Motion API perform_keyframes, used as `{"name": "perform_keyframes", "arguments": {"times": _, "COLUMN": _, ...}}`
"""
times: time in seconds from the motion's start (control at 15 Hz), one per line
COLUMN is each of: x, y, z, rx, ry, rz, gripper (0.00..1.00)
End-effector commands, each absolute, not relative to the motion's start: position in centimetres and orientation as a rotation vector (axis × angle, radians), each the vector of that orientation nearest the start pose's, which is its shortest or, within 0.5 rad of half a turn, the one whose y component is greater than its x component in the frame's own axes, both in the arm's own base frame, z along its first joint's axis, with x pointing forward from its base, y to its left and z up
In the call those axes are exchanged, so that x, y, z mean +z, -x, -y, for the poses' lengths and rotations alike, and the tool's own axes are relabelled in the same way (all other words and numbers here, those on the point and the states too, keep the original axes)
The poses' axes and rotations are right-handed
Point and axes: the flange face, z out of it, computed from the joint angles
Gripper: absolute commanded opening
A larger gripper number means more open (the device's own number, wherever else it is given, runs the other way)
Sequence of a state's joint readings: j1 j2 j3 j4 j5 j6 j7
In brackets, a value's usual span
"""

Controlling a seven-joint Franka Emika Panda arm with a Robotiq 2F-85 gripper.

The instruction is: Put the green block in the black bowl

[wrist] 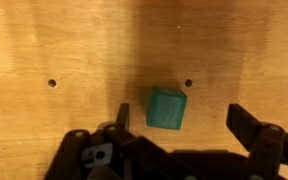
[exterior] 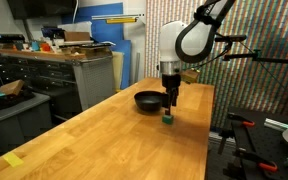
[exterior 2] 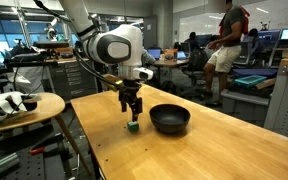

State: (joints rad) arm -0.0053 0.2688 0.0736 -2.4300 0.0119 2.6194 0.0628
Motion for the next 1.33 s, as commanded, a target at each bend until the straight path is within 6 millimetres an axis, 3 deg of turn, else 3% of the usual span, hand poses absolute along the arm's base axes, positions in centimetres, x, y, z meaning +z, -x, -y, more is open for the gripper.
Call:
{"name": "perform_keyframes", "arguments": {"times": 0.0, "x": 18.6, "y": -49.2, "z": -2.9, "rx": 0.111, "ry": 3.085, "rz": 0.011, "gripper": 1.0}}
{"name": "perform_keyframes", "arguments": {"times": 0.93, "x": 15.0, "y": -49.7, "z": -2.6, "rx": 0.193, "ry": 3.06, "rz": 0.049, "gripper": 0.99}}
{"name": "perform_keyframes", "arguments": {"times": 1.0, "x": 14.8, "y": -49.8, "z": -2.7, "rx": 0.183, "ry": 3.062, "rz": 0.044, "gripper": 0.75}}
{"name": "perform_keyframes", "arguments": {"times": 1.13, "x": 14.7, "y": -49.9, "z": -2.7, "rx": 0.161, "ry": 3.068, "rz": 0.043, "gripper": 0.69}}
{"name": "perform_keyframes", "arguments": {"times": 1.27, "x": 14.7, "y": -50.0, "z": -2.8, "rx": 0.132, "ry": 3.074, "rz": 0.038, "gripper": 0.52}}
